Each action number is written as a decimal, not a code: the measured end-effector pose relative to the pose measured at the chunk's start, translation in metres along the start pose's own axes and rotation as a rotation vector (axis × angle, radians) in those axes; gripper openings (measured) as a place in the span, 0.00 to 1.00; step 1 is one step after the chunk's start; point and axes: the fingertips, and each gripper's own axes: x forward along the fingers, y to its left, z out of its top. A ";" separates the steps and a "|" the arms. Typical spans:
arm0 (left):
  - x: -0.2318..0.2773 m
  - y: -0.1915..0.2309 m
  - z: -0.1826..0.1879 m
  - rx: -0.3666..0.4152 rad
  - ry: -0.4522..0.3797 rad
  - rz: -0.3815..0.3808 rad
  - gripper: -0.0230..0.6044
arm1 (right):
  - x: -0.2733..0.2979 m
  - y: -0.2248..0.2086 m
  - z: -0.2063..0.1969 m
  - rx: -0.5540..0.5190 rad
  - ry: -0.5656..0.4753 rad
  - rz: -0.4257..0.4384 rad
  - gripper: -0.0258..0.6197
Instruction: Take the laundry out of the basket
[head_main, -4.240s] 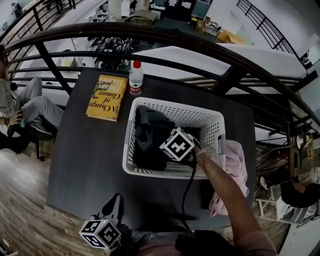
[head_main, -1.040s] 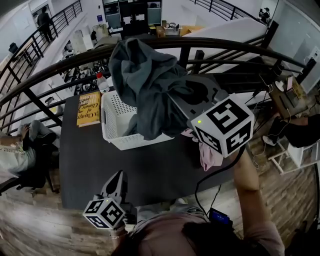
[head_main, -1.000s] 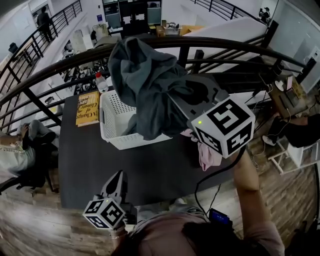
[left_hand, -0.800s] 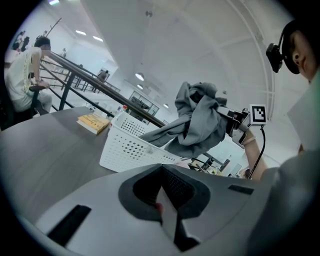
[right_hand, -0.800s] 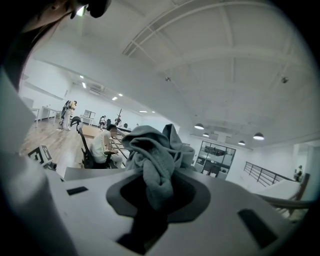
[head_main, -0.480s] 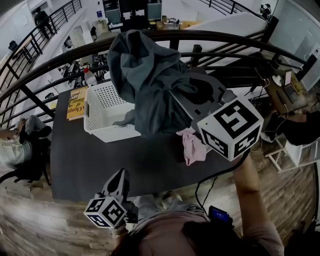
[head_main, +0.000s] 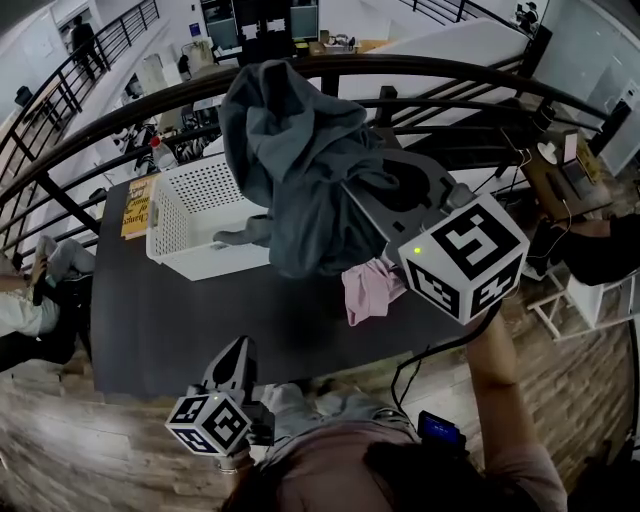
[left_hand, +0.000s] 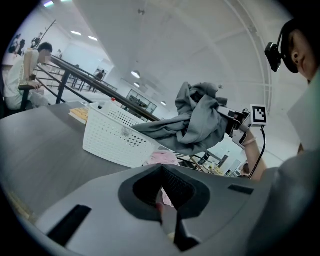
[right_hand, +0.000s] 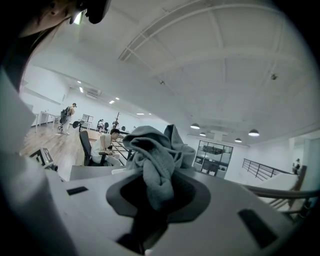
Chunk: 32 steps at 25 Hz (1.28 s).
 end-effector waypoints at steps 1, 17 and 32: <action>0.002 -0.004 -0.003 0.001 0.001 -0.002 0.03 | -0.004 -0.002 -0.002 0.001 0.000 -0.001 0.19; 0.014 -0.050 -0.047 -0.007 0.015 -0.018 0.03 | -0.049 -0.023 -0.065 0.032 0.105 0.000 0.19; 0.019 -0.062 -0.057 0.011 0.046 -0.022 0.03 | -0.050 0.009 -0.166 0.195 0.273 0.064 0.19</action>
